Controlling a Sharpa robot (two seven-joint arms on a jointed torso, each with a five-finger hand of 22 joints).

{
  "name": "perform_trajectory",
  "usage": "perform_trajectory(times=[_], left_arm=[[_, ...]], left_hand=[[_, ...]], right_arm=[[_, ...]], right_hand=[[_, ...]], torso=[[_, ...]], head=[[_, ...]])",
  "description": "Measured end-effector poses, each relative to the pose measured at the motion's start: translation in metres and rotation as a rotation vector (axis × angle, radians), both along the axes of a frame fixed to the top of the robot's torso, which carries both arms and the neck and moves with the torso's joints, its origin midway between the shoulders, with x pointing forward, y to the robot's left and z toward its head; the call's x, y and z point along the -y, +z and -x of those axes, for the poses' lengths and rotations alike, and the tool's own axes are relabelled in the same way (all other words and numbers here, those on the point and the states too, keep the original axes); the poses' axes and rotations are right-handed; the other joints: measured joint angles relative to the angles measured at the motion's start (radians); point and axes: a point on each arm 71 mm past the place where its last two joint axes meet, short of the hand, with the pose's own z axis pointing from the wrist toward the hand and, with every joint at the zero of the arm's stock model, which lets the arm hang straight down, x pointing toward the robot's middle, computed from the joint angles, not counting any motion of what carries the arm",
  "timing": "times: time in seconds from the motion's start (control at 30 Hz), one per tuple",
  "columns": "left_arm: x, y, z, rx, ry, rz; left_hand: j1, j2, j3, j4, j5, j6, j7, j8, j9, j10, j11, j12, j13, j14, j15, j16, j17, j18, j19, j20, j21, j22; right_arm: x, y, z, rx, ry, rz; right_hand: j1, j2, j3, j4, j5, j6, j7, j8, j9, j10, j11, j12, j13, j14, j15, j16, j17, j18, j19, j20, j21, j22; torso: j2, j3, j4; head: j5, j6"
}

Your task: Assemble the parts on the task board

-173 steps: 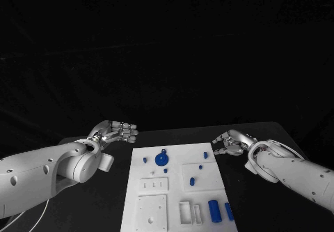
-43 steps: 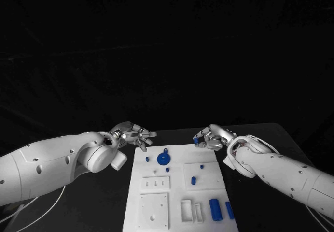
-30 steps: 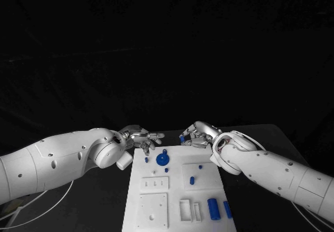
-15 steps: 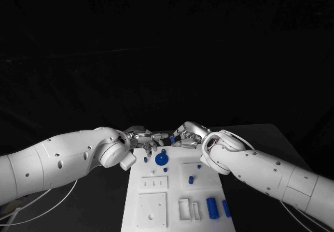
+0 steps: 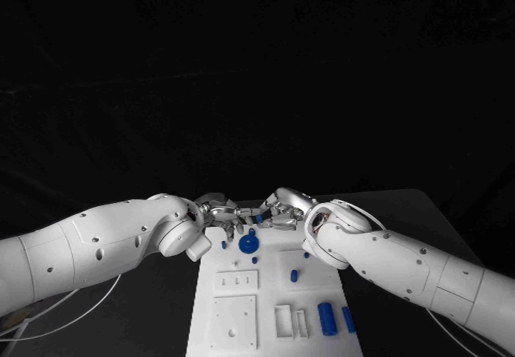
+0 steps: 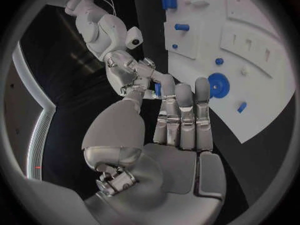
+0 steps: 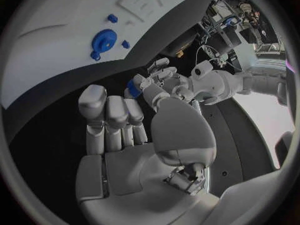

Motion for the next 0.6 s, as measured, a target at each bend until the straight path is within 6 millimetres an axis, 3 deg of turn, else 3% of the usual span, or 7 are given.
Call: perform_trajectory(times=[0.4,0.6], left_arm=[[-0.0003,-0.0007,-0.0019,0.008,0.006,-0.039],[0.0004,-0.001,-0.0022,0.008,0.007,-0.047]], left_hand=[[0.0,0.0,0.0,0.0,0.0,0.0,0.0,0.0,-0.001,0.0,0.0,0.0,-0.003,0.0,0.0,0.0,-0.004,0.0,0.0,0.0,-0.005,0.0],[0.005,-0.005,0.003,0.017,-0.005,-0.007,0.0,0.0,-0.012,0.0,0.0,0.0,-0.007,0.0,0.0,0.004,-0.013,0.0,0.0,0.0,-0.012,0.0]], right_arm=[[-0.0064,0.0004,0.0038,-0.011,0.019,0.01],[-0.0082,0.0001,0.0043,-0.016,0.023,0.016]], right_hand=[[0.004,-0.001,-0.003,0.003,-0.001,0.001,-0.001,0.0,0.0,0.0,0.0,0.0,0.0,0.0,0.0,0.0,-0.001,0.0,0.0,0.0,-0.004,0.0],[0.004,-0.001,-0.003,0.003,-0.003,0.001,-0.001,0.0,0.0,0.0,0.0,0.0,0.0,0.0,0.0,0.0,-0.001,0.0,0.0,0.0,-0.004,0.0]], torso=[[0.0,-0.0005,-0.0001],[0.0,-0.0004,0.0005]], head=[[-0.001,-0.003],[-0.001,-0.005]])
